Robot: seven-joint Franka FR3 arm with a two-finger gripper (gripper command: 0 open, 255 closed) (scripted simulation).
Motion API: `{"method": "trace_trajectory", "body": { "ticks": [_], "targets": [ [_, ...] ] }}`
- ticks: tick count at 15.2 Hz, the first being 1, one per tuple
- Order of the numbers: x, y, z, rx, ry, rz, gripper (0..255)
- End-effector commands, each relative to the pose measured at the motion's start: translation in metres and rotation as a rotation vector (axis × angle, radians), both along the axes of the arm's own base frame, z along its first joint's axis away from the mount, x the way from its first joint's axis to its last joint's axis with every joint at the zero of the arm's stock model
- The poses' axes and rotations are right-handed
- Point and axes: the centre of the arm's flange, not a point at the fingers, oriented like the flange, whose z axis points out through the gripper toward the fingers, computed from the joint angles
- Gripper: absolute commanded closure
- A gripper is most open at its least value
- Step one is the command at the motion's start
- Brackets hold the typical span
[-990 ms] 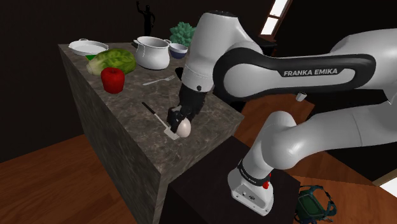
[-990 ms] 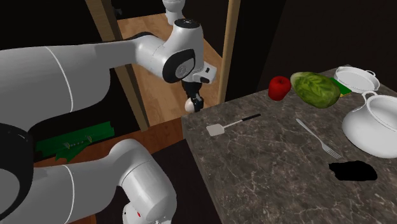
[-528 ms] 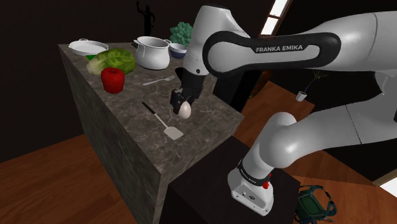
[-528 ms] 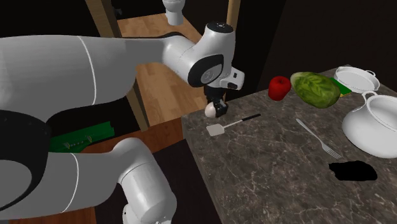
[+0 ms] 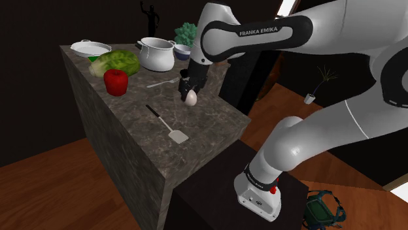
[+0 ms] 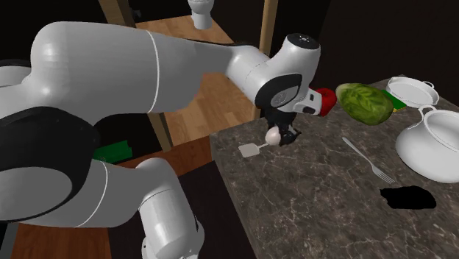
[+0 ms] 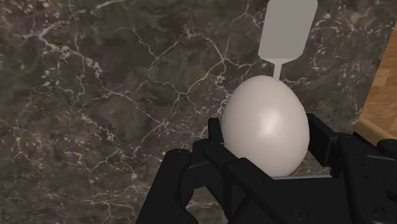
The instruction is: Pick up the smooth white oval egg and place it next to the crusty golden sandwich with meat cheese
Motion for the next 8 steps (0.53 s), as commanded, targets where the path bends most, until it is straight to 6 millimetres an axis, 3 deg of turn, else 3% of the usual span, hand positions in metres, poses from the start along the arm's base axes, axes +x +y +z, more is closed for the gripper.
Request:
{"method": "trace_trajectory", "body": {
  "ticks": [1, 8],
  "targets": [
    [0.019, -0.022, 0.001, -0.001, 0.000, 0.001, 255],
    [0.077, -0.093, 0.001, -0.001, 0.000, 0.001, 255]
  ]
}}
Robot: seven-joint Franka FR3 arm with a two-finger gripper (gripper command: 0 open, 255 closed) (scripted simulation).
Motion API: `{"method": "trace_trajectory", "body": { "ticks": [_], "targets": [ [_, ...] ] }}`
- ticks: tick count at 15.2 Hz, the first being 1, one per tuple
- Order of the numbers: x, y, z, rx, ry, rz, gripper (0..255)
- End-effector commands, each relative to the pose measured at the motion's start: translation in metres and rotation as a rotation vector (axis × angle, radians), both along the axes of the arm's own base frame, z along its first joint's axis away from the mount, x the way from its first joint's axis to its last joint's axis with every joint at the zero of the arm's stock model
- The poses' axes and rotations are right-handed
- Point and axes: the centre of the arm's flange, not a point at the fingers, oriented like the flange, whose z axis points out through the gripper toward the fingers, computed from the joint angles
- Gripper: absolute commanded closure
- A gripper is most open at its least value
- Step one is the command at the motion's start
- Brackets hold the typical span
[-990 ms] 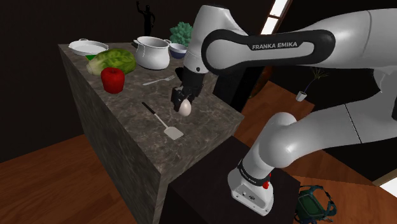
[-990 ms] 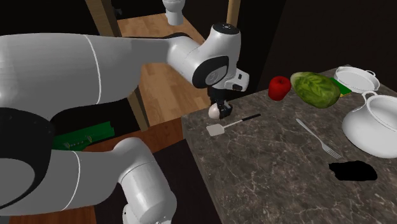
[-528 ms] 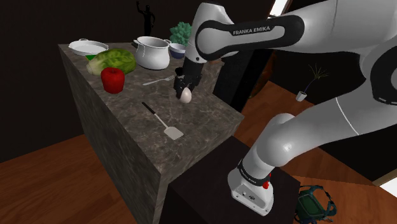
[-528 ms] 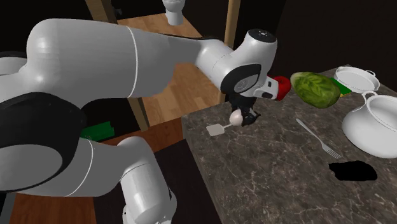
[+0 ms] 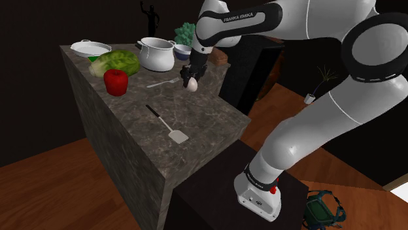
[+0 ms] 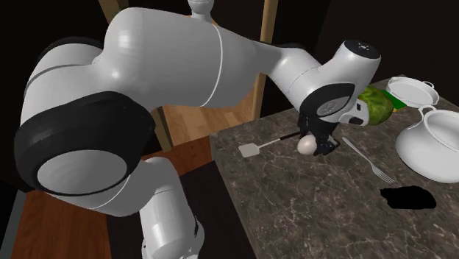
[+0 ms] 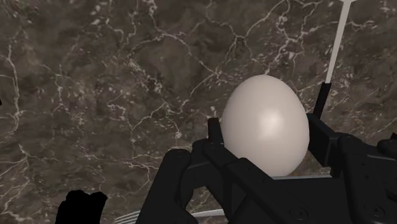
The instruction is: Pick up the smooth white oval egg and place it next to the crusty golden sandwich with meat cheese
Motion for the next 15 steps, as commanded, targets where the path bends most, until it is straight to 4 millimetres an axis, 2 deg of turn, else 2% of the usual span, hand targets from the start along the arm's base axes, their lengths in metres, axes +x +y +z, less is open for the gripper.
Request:
{"method": "trace_trajectory", "body": {
  "ticks": [1, 15],
  "targets": [
    [0.017, -0.019, -0.003, -0.001, 0.000, 0.001, 255],
    [0.135, -0.162, -0.002, -0.001, 0.000, 0.001, 255]
  ]
}}
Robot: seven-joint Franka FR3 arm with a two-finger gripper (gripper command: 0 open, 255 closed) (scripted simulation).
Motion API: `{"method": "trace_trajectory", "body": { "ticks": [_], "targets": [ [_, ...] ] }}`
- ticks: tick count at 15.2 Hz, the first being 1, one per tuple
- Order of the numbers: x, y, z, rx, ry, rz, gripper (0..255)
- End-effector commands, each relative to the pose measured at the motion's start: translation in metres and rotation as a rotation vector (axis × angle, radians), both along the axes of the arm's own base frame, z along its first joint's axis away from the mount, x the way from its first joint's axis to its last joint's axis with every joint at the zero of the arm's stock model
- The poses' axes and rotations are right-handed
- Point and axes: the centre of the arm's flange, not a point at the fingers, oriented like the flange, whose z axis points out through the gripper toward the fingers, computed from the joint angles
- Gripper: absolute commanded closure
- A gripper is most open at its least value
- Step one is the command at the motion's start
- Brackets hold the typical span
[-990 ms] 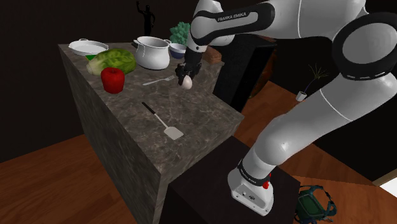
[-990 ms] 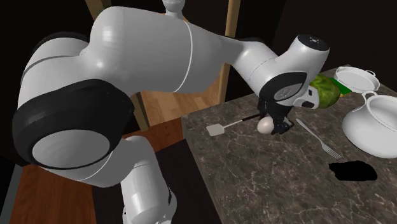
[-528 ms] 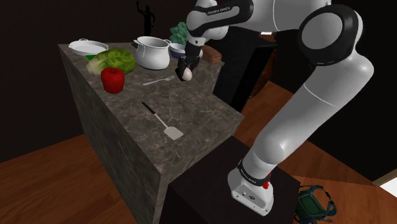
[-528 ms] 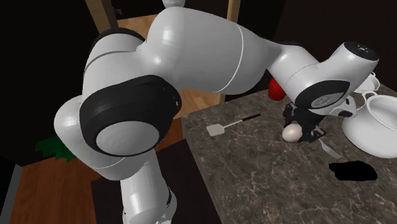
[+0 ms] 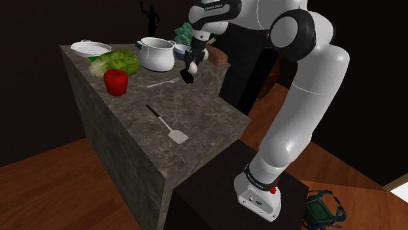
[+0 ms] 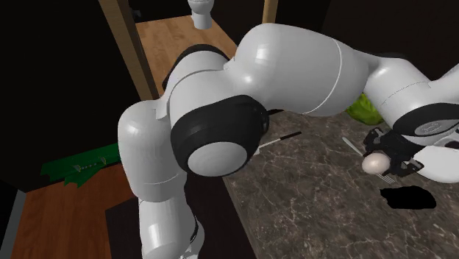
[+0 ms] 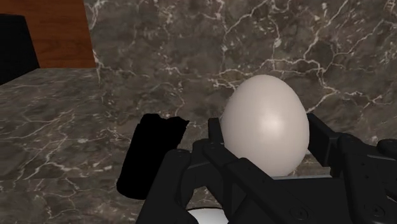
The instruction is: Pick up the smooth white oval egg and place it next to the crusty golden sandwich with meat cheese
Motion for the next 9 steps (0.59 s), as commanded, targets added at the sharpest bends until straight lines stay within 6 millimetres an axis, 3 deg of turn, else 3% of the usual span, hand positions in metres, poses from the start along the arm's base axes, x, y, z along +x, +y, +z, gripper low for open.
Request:
{"method": "trace_trajectory", "body": {
  "ticks": [1, 2, 9],
  "targets": [
    [0.017, -0.022, -0.001, 0.000, 0.000, 0.001, 255],
    [0.025, -0.031, -0.001, 0.000, 0.000, 0.001, 255],
    [0.025, -0.031, -0.038, 0.000, 0.000, 0.001, 255]
  ]
}}
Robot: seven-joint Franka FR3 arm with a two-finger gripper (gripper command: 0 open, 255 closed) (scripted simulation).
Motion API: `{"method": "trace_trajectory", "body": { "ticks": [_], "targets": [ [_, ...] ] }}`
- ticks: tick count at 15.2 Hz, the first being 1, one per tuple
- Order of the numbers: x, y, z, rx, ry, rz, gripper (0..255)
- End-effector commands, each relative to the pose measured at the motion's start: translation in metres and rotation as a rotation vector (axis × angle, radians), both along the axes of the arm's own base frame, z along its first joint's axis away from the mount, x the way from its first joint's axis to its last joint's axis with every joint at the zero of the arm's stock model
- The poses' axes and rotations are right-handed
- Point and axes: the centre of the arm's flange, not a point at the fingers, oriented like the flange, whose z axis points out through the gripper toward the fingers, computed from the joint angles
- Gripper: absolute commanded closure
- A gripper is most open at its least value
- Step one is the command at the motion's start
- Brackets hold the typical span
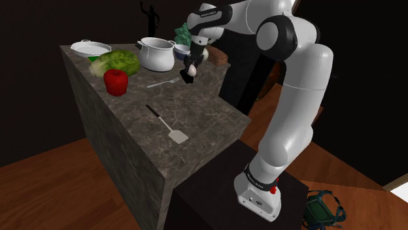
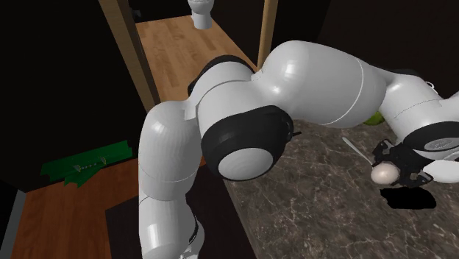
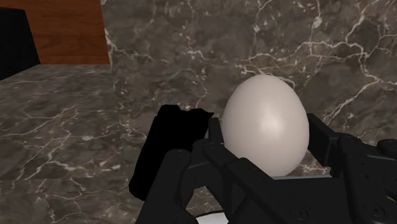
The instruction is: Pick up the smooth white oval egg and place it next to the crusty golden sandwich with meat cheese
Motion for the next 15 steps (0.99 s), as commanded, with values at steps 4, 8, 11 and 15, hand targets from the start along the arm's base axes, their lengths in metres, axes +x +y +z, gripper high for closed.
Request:
{"method": "trace_trajectory", "body": {
  "ticks": [4, 8, 11, 15],
  "targets": [
    [0.000, 0.000, -0.026, 0.000, -0.001, 0.000, 255],
    [0.000, 0.000, -0.048, 0.000, -0.001, 0.000, 255],
    [0.000, 0.000, -0.063, 0.000, -0.001, 0.000, 255],
    [0.000, 0.000, -0.084, 0.000, -0.001, 0.000, 255]
  ]
}}
